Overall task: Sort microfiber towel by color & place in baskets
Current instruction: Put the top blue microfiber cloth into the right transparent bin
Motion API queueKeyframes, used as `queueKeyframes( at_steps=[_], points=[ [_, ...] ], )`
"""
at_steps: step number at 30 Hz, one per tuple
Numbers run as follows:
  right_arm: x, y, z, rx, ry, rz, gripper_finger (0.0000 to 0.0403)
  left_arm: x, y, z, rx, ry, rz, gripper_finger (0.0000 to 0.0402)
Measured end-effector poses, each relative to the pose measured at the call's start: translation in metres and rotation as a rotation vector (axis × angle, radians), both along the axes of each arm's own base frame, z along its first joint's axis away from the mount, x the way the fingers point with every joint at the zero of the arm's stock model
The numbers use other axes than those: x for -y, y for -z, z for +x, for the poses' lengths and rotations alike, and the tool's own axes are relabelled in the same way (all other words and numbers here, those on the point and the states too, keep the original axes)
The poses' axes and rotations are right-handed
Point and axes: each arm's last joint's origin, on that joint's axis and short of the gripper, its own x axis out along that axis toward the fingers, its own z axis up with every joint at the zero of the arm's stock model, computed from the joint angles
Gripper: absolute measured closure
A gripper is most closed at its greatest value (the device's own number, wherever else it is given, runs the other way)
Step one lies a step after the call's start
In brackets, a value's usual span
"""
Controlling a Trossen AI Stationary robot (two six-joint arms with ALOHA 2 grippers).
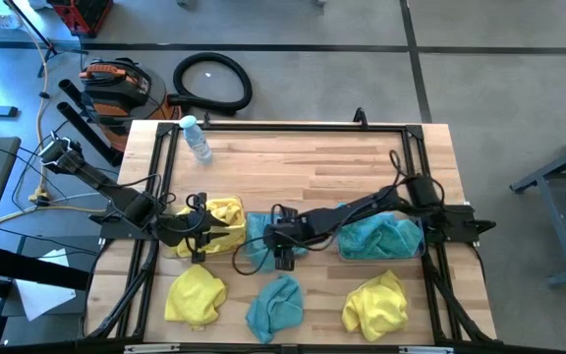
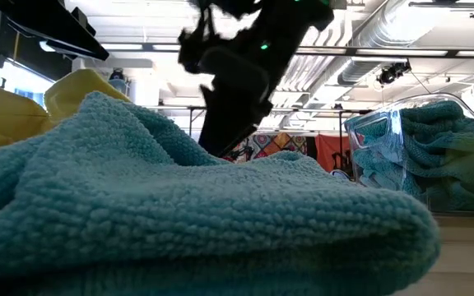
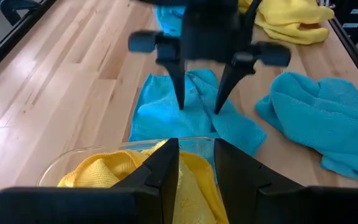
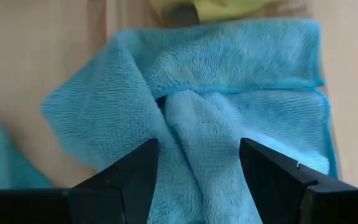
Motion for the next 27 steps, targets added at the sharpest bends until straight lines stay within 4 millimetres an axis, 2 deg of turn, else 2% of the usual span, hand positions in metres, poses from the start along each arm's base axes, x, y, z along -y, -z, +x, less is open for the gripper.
queueKeyframes(
  at_steps=[10,13,15,20,21,24,27],
  points=[
    [0.014,0.030,0.022,-0.143,-0.022,0.064,0.0184,0.000,0.000,0.000,-0.007,0.008,0.015,0.0310],
    [0.016,0.036,0.020,-0.179,-0.017,0.072,0.0210,0.000,0.000,0.000,-0.005,0.001,0.002,0.0310],
    [0.015,0.037,0.018,-0.203,-0.012,0.099,0.0248,0.000,0.000,0.000,-0.003,0.001,0.001,0.0310],
    [0.012,0.027,0.013,-0.223,-0.032,0.125,0.0378,0.000,0.000,0.000,-0.001,-0.012,-0.021,0.0310],
    [0.012,0.024,0.010,-0.230,-0.034,0.128,0.0386,0.000,0.000,0.000,-0.001,-0.012,-0.021,0.0310],
    [0.011,0.010,0.002,-0.257,0.001,0.123,0.0373,0.000,0.000,0.000,0.000,-0.012,-0.022,0.0310],
    [0.010,-0.019,-0.013,-0.256,0.057,0.052,0.0377,0.000,0.000,0.000,0.001,-0.012,-0.023,0.0310]
  ],
)
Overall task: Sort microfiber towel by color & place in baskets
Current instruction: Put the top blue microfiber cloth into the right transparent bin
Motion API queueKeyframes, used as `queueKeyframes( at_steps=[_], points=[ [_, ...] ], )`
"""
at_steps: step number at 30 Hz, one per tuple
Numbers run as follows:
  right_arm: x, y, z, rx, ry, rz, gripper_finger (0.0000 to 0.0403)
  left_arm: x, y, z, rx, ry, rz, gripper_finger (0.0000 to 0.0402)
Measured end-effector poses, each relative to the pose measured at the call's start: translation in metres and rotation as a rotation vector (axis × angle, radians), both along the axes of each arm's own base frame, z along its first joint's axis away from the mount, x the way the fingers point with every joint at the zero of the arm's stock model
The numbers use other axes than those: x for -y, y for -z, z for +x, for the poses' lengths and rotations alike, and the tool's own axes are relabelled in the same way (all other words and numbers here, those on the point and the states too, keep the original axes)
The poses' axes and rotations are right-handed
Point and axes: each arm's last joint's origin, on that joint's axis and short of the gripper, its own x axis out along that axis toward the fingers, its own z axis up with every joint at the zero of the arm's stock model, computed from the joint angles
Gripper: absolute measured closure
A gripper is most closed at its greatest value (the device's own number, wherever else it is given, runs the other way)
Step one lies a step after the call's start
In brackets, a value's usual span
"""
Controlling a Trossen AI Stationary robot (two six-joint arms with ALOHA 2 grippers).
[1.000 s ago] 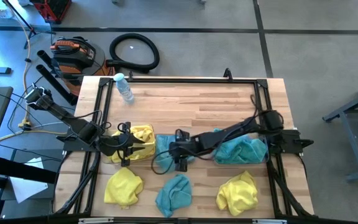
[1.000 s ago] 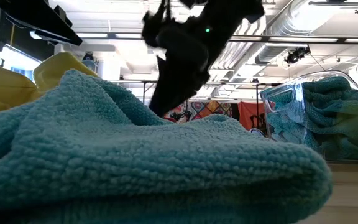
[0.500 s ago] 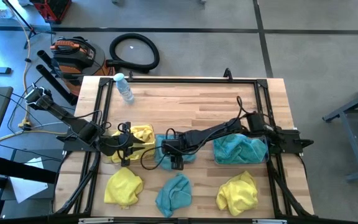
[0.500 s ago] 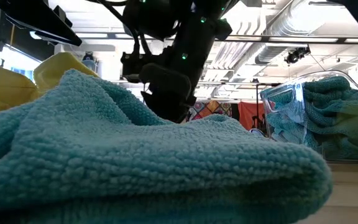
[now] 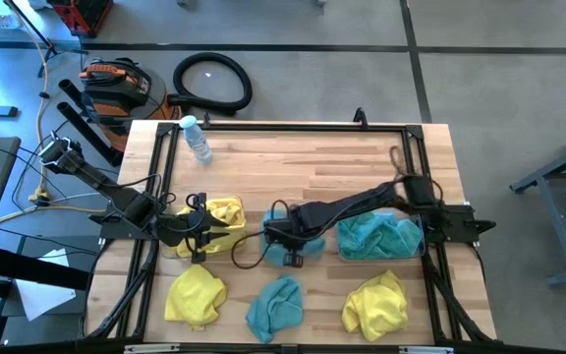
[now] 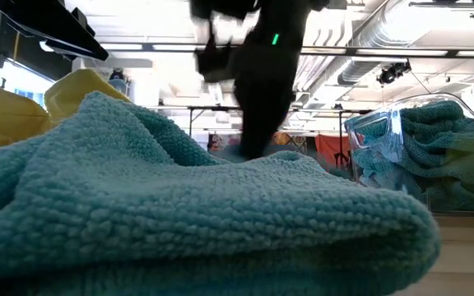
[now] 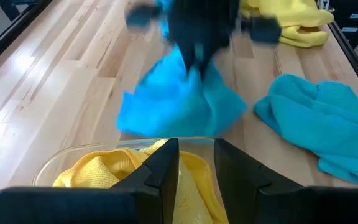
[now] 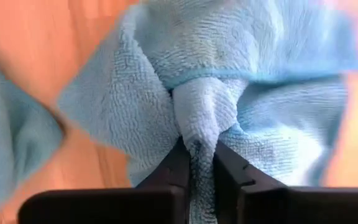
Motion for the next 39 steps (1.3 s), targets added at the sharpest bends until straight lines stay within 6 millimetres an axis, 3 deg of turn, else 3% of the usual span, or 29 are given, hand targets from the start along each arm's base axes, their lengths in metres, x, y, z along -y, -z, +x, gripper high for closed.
queueKeyframes(
  at_steps=[4,8,14,20,23,25,29,35,39],
  points=[
    [-0.004,-0.038,-0.020,0.034,0.055,-0.099,0.0396,0.000,0.000,0.000,0.000,0.000,0.000,0.0310],
    [-0.012,-0.090,-0.047,0.158,0.091,-0.152,0.0392,0.000,0.000,0.000,-0.001,-0.001,0.003,0.0310],
    [-0.021,-0.156,-0.104,0.314,0.187,-0.218,0.0398,0.000,0.000,0.000,0.001,-0.002,0.002,0.0310],
    [-0.033,-0.188,-0.171,0.351,0.385,-0.266,0.0399,0.000,0.000,0.000,0.001,-0.002,0.002,0.0310],
    [-0.042,-0.189,-0.199,0.334,0.517,-0.294,0.0400,0.000,0.000,0.000,0.001,-0.002,0.002,0.0310],
    [-0.053,-0.184,-0.207,0.370,0.539,-0.250,0.0400,0.000,0.000,0.000,0.001,-0.002,0.002,0.0310],
    [-0.065,-0.161,-0.228,0.340,0.601,-0.219,0.0400,0.000,0.000,0.000,0.001,-0.004,0.003,0.0310],
    [-0.057,-0.113,-0.269,0.161,0.762,-0.165,0.0400,0.000,0.000,0.000,0.002,-0.005,0.002,0.0310],
    [-0.042,-0.102,-0.297,0.104,0.841,-0.103,0.0400,0.000,0.000,0.000,0.002,-0.006,0.002,0.0310]
  ],
)
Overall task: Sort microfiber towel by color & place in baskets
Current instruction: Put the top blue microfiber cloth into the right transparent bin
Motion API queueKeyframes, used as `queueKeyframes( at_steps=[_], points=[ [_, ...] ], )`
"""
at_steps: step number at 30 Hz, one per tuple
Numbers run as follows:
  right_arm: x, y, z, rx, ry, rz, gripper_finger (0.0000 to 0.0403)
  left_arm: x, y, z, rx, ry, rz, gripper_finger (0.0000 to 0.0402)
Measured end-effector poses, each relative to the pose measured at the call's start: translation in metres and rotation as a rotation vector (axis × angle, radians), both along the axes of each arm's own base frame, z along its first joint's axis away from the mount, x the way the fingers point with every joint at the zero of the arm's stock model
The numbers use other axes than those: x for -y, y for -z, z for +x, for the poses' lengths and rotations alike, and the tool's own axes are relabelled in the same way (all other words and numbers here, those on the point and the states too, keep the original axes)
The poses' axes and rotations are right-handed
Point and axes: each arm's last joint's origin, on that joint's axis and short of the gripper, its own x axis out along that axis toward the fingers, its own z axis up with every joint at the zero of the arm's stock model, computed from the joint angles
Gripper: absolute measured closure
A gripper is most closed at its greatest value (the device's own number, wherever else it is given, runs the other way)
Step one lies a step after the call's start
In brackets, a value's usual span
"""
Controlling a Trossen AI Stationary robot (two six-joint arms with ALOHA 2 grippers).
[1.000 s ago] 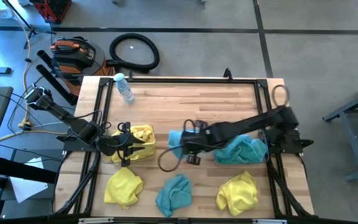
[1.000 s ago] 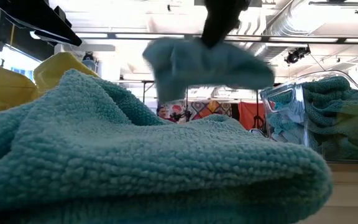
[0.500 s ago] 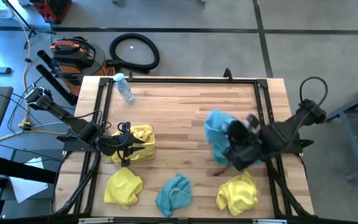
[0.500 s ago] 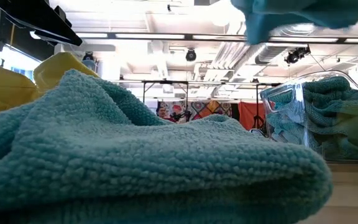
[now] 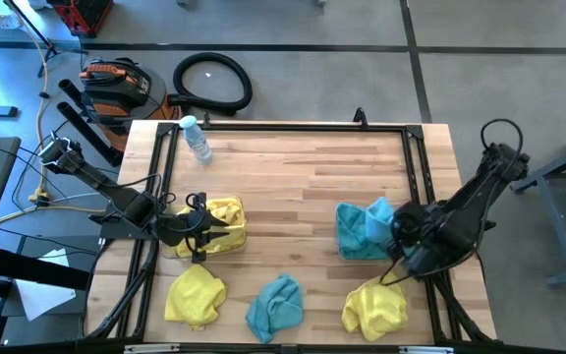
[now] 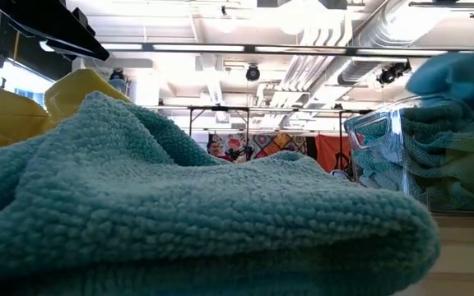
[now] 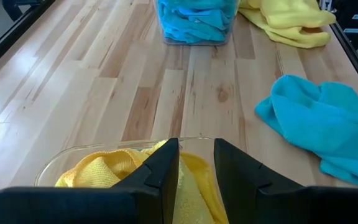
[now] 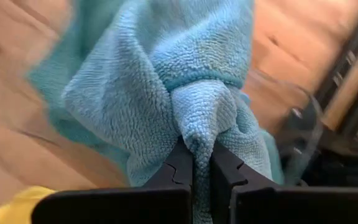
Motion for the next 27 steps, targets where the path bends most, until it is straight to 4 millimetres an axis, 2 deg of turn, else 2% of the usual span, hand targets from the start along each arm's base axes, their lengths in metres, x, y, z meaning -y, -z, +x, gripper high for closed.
queueKeyframes(
  at_steps=[6,13,17,22,27],
  points=[
    [0.021,0.017,-0.022,0.019,0.059,0.102,0.0400,-0.001,0.000,0.000,0.007,-0.018,0.011,0.0310],
    [0.028,0.075,-0.023,-0.025,0.106,0.238,0.0400,-0.001,0.000,0.000,0.010,-0.024,0.016,0.0310],
    [0.024,0.071,-0.010,-0.069,0.106,0.204,0.0399,-0.001,0.000,0.000,0.010,-0.024,0.016,0.0310],
    [0.028,0.070,0.003,-0.147,0.105,0.248,0.0398,-0.001,0.000,0.000,0.010,-0.023,0.023,0.0310],
    [0.037,0.067,0.013,-0.200,-0.013,0.252,0.0397,-0.001,0.000,0.000,0.011,-0.024,0.038,0.0310]
  ],
)
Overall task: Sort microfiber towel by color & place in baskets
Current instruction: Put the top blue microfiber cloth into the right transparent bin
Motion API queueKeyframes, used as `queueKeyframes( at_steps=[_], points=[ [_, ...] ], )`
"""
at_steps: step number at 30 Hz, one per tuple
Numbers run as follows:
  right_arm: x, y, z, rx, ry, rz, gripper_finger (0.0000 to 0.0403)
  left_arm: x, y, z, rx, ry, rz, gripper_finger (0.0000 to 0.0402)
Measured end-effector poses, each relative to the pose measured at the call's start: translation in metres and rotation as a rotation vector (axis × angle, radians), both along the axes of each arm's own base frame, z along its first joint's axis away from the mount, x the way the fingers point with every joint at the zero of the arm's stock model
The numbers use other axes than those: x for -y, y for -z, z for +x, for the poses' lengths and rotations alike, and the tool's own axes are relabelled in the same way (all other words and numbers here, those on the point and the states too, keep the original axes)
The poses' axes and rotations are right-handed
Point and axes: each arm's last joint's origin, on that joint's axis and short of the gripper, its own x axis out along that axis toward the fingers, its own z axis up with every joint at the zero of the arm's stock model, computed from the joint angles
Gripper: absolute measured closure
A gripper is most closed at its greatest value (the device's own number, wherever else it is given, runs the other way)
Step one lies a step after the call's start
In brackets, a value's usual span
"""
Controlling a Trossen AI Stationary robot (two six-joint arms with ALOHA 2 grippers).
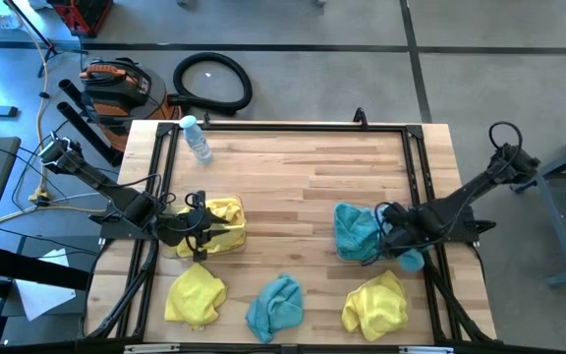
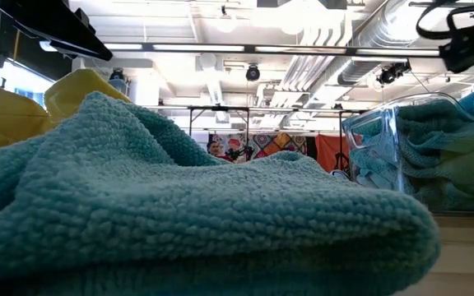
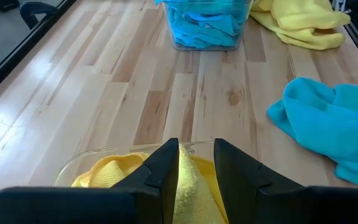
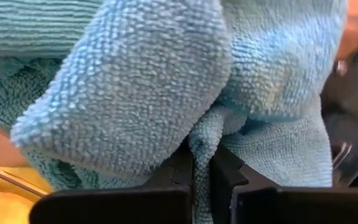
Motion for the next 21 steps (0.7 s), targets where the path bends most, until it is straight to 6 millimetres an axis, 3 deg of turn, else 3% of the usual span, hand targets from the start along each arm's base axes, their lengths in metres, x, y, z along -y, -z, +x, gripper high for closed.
queueKeyframes(
  at_steps=[8,14,21],
  points=[
    [0.016,0.006,0.007,-0.053,-0.386,-0.001,0.0399,0.000,0.000,0.000,0.001,-0.005,0.005,0.0310],
    [0.023,0.034,0.010,-0.036,-0.600,0.096,0.0400,0.000,0.000,0.000,0.001,-0.004,0.006,0.0310],
    [0.030,0.064,0.003,-0.016,-0.629,0.111,0.0401,0.000,0.000,0.000,0.001,-0.004,0.007,0.0310]
  ],
)
